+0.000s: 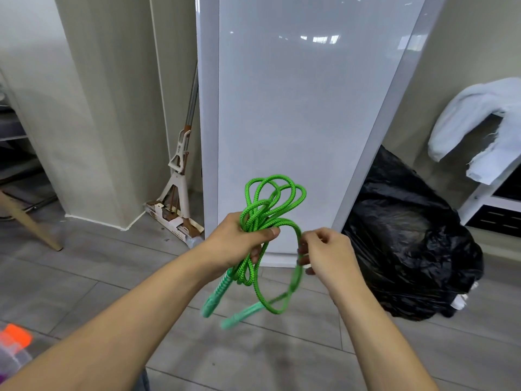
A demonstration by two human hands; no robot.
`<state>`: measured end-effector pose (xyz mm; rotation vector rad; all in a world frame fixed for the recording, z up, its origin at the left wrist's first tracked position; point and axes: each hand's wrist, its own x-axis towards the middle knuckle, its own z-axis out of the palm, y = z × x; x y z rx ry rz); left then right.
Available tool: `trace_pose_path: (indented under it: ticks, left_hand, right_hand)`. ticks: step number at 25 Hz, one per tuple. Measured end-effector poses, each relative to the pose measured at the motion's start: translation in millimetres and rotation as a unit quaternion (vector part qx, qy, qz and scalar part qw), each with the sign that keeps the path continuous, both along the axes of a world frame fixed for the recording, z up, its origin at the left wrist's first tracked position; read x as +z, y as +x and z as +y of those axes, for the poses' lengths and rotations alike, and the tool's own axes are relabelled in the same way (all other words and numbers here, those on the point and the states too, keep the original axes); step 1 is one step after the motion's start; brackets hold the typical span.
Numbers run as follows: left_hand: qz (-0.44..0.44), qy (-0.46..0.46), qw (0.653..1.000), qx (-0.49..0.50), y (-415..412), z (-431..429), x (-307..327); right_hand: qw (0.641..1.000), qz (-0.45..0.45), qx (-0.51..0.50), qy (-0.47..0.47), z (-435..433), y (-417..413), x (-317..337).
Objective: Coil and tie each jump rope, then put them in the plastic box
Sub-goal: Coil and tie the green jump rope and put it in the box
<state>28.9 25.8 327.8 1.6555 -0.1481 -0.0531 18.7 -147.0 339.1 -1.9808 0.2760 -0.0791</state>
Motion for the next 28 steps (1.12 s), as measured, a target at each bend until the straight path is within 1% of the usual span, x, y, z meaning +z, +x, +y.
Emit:
trace_pose_path:
  ticks: [1, 2, 3, 5, 6, 8, 9, 11, 12, 13, 15, 16, 18, 20, 21, 23, 25, 27, 28]
  left_hand:
    - [0.002, -0.008, 1.000, -0.008, -1, -1, 1]
    - [0.010, -0.022, 1.000, -0.015, -2, -1, 1]
    - [0.020, -0.045, 0.999, -0.021, -2, -1, 2]
    - [0.032, -0.089, 0.995, -0.027, -2, 0, 4]
    - [0.033, -0.096, 0.994, -0.029, -1, 1, 6]
    - [0.033, -0.098, 0.994, -0.025, -1, 1, 8]
    - [0.033, -0.102, 0.994, -0.016, -1, 2, 9]
    - [0.041, -0.114, 0.993, -0.002, 0, 2, 10]
    - [0.051, -0.126, 0.991, -0.004, -1, 2, 11]
    - [0.064, -0.144, 0.987, -0.017, -1, 2, 12]
    - [0.089, -0.177, 0.978, -0.058, -3, 1, 13]
    - [0.098, -0.183, 0.975, -0.077, -4, 0, 13]
    - [0.101, -0.177, 0.975, -0.084, -7, -3, 12]
    - [0.101, -0.184, 0.977, -0.048, -5, -1, 12]
    - [0.104, -0.196, 0.975, -0.016, -2, 2, 12]
    - [0.108, -0.217, 0.969, 0.055, 6, 9, 12]
    - [0.101, -0.216, 0.965, 0.108, 11, 14, 10]
    - [0.096, -0.222, 0.960, 0.143, 14, 15, 8]
    - [0.097, -0.225, 0.957, 0.156, 14, 15, 7]
  right_hand:
    - [0.997, -0.054, -0.002, -0.058, -2, 0, 0]
    - [0.992, -0.090, 0.017, -0.092, -2, 0, 1]
    - [0.989, -0.099, 0.060, -0.092, -3, 0, 1]
    - [0.986, -0.051, 0.159, -0.009, 0, -3, 5]
    - [0.983, -0.030, 0.182, 0.026, 2, -3, 6]
    - [0.984, -0.022, 0.174, 0.042, 0, -2, 5]
    - [0.984, -0.013, 0.164, 0.065, -3, -1, 6]
    - [0.980, 0.028, 0.153, 0.121, -8, 0, 9]
    - [0.980, 0.042, 0.154, 0.123, -10, 0, 11]
    - [0.983, 0.033, 0.162, 0.078, -11, 0, 10]
    - [0.981, -0.043, 0.180, -0.048, -8, -2, 5]
    - [0.976, -0.066, 0.196, -0.064, -5, -2, 2]
    - [0.970, -0.037, 0.241, -0.003, -4, 0, -2]
    - [0.964, 0.015, 0.261, 0.050, -11, 2, -1]
    - [0.965, 0.027, 0.257, 0.043, -17, 3, 1]
    - [0.969, 0.035, 0.245, 0.010, -30, 3, 5]
    - [0.970, 0.059, 0.234, -0.034, -45, 5, 4]
    - [0.967, 0.080, 0.214, -0.115, -58, 8, -1]
    - [0.966, 0.069, 0.198, -0.149, -61, 10, -2]
